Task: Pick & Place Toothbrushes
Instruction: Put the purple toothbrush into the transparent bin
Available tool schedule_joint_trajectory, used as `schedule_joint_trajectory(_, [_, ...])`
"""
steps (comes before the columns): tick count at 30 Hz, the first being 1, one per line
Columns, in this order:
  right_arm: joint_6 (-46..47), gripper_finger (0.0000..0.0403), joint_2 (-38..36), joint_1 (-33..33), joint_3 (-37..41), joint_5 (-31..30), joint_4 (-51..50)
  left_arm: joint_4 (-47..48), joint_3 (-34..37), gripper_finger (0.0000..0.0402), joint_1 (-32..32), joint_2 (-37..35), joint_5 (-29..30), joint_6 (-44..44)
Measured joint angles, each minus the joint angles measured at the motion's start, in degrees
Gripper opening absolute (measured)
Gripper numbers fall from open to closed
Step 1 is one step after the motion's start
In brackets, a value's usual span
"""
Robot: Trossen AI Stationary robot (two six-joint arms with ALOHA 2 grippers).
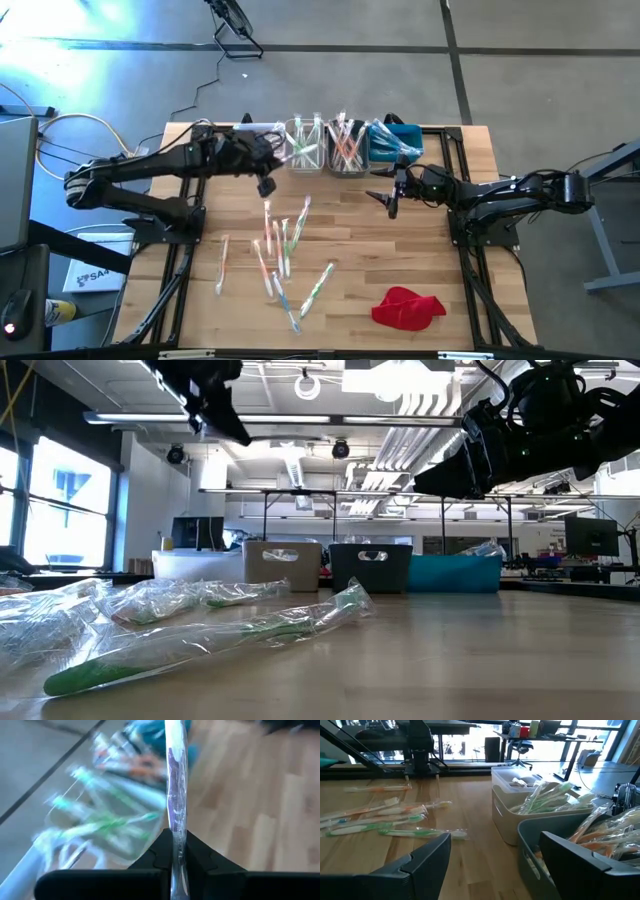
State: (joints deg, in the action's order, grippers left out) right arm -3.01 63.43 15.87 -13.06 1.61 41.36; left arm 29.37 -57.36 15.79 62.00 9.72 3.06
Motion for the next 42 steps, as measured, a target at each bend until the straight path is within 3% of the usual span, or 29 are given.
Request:
schedule_joint_trajectory(12, [-0.2,0.0298,0.0,0.0,0.0,0.0,0.0,7.6,0.0,0.0017,13.2,0.0,1.7,5.1])
schedule_joint_trajectory(21, [-0.2,0.0298,0.0,0.0,0.0,0.0,0.0,10.2,0.3,0.0017,17.0,0.0,9.9,4.7])
schedule_joint_trajectory(26, [-0.2,0.0298,0.0,0.0,0.0,0.0,0.0,7.5,6.5,0.0017,17.3,-0.9,12.3,5.3])
schedule_joint_trajectory(32, [-0.2,0.0298,0.0,0.0,0.0,0.0,0.0,-5.0,17.1,0.0017,17.9,-2.4,14.8,2.1])
schedule_joint_trajectory(36, [-0.2,0.0298,0.0,0.0,0.0,0.0,0.0,-13.7,22.5,0.0017,21.5,-3.1,12.5,-2.2])
schedule_joint_trajectory(42, [-0.2,0.0298,0.0,0.0,0.0,0.0,0.0,-20.5,26.2,0.0017,30.7,-3.0,-1.6,-7.7])
